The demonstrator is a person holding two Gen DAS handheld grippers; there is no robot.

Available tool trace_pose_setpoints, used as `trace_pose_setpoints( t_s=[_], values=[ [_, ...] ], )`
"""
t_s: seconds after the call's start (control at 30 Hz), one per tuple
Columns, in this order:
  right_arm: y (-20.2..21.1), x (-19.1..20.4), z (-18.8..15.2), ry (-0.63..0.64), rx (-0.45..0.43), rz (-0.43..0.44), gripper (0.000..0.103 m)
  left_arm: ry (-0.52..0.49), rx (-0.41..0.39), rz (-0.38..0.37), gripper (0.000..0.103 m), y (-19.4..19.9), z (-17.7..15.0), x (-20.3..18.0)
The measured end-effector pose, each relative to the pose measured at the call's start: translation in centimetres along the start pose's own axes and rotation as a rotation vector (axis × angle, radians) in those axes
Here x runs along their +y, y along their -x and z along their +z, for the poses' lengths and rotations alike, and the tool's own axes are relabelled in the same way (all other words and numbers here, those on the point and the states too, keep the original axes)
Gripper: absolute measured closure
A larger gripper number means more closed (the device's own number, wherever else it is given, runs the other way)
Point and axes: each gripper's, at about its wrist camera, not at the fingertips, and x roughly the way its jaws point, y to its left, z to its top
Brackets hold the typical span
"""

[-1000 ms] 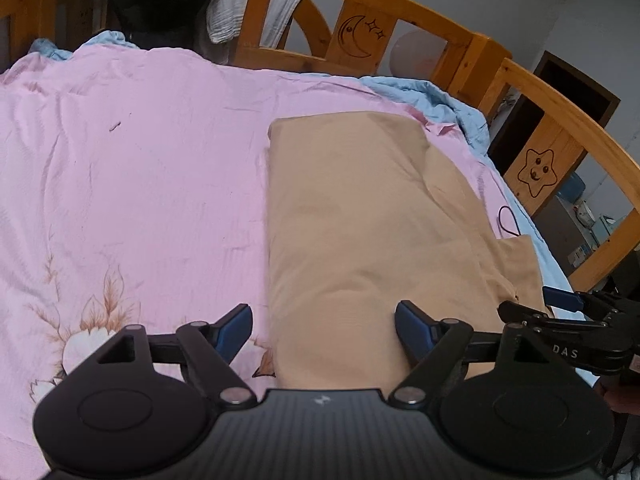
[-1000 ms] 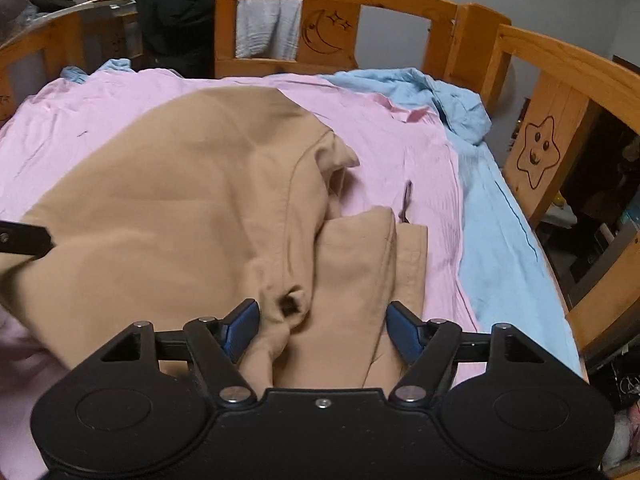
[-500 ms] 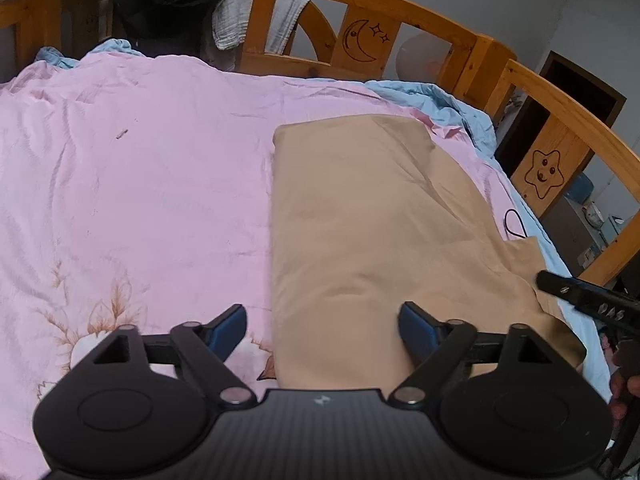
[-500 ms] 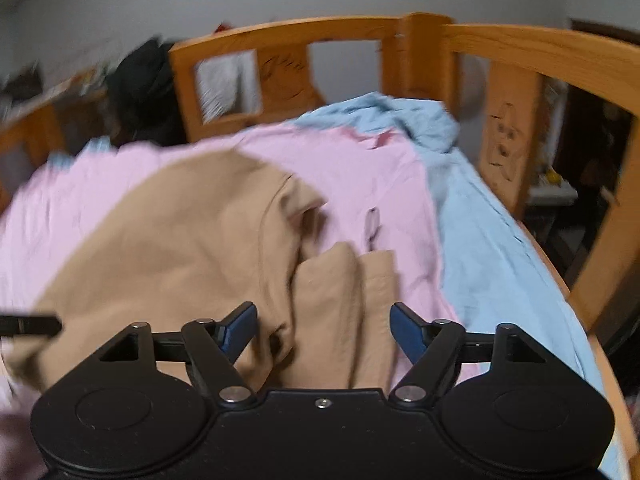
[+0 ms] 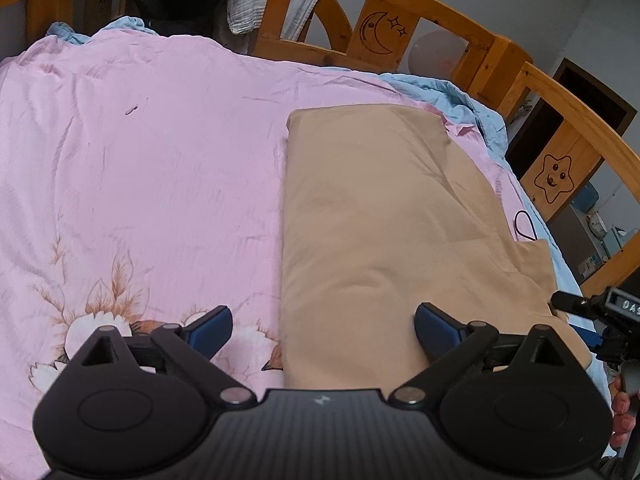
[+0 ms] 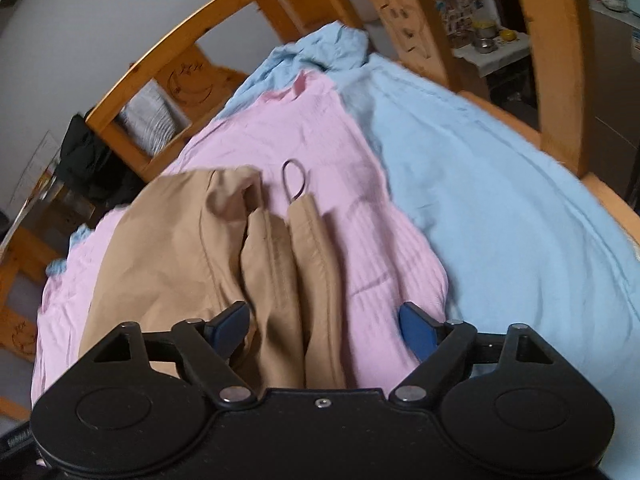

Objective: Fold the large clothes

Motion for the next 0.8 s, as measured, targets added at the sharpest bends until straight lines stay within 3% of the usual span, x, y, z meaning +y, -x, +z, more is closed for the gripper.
trace_pose_setpoints(
  t_s=[0.13,0.33,0.53,0.6,0.63,0.67,0.73,0.8],
  values=[
    [-0.1,1.1,-0.2,0.072,-0.009,-0.040,0.040,-0.007,-0.003,0.008,0.003,0.0,0.0,-0.2],
    [0.9,2.9,-0.7,0.218,-0.106,-0.119,0.040,-0.009,-0.006,0.010,0.003,0.0,0.0,-0.2],
    [0.0,5.0,-0.8,0.417,-0.172,-0.129,0.037,-0.007,-0.009,0.016,0.002,-0.1,-0.1,-0.2],
    [-0.5,6.0,-1.2,0.510,-0.181,-0.121,0.041,-0.008,-0.009,0.016,0.002,-0.1,-0.1,-0.2],
    [-0.8,6.4,-1.4,0.540,-0.174,-0.121,0.048,-0.008,-0.009,0.017,0.002,-0.1,-0.1,-0.2],
    [-1.2,6.6,-1.6,0.565,-0.161,-0.124,0.066,-0.008,-0.009,0.016,0.002,-0.1,-0.1,-0.2],
    [-1.7,6.9,-1.9,0.597,-0.135,-0.137,0.090,-0.008,-0.009,0.016,0.002,-0.1,-0.1,-0.2],
    [-1.6,7.0,-2.1,0.616,-0.146,-0.140,0.097,-0.008,-0.013,0.008,0.003,0.0,0.0,-0.3]
  ],
)
